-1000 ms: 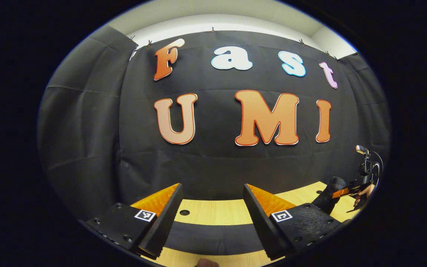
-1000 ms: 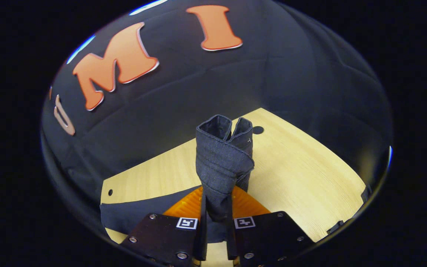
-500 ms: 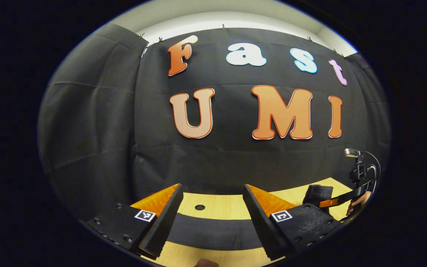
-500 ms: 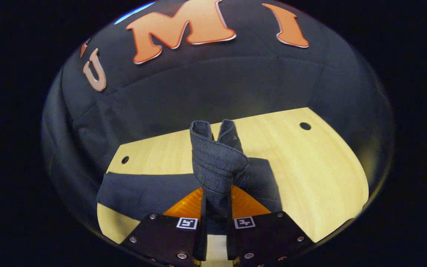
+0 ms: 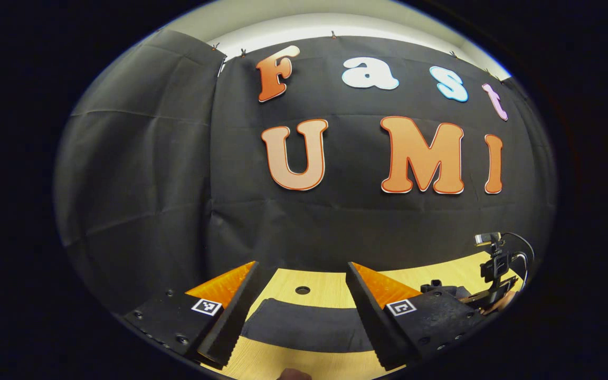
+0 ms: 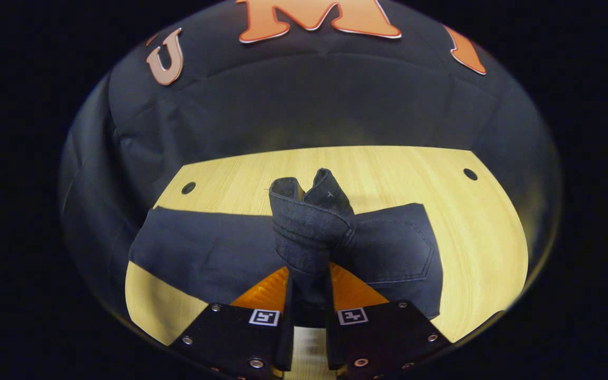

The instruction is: Grasp the waist and the cuffs of the jeans and fold them to make the two legs overlap; first hold the waist and fold one-third of the jeans toward the cuffs, then hold the cuffs and fold the remaining one-third in the same direction to finish folding.

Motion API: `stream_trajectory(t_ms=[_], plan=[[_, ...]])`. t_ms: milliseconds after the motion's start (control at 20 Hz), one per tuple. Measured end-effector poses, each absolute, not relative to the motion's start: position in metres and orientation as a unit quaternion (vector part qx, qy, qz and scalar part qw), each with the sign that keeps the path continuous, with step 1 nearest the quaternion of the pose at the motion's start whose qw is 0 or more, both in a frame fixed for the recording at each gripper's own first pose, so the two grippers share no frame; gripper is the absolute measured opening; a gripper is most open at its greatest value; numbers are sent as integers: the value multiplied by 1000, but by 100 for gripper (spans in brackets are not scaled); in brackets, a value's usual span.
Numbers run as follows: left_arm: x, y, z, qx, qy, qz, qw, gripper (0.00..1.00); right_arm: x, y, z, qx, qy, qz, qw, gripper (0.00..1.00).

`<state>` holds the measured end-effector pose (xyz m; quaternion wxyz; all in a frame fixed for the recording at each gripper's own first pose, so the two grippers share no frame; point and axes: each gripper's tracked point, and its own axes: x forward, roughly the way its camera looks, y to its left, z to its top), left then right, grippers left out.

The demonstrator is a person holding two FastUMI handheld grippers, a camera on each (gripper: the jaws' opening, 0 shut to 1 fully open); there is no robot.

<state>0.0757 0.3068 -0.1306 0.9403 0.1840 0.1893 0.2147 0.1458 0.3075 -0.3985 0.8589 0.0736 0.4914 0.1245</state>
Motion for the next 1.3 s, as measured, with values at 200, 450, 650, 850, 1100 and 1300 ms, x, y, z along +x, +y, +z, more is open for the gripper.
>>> stream_trajectory(t_ms=[200,450,650,850,1100,1300], plan=[[72,320,-137,175,200,221,938,97,132,318,-402,56,498,142,854,45],[67,351,-150,150,220,240,934,97,114,350,-371,134,485,204,840,68],[61,377,-179,110,262,252,925,98,126,338,-349,144,454,180,860,78],[44,425,-228,58,341,292,892,98,139,311,-316,152,410,138,889,88],[36,466,-297,0,441,329,835,98,148,251,-278,131,358,75,922,97],[24,491,-338,-44,500,359,787,98,147,212,-244,112,315,33,942,98]])
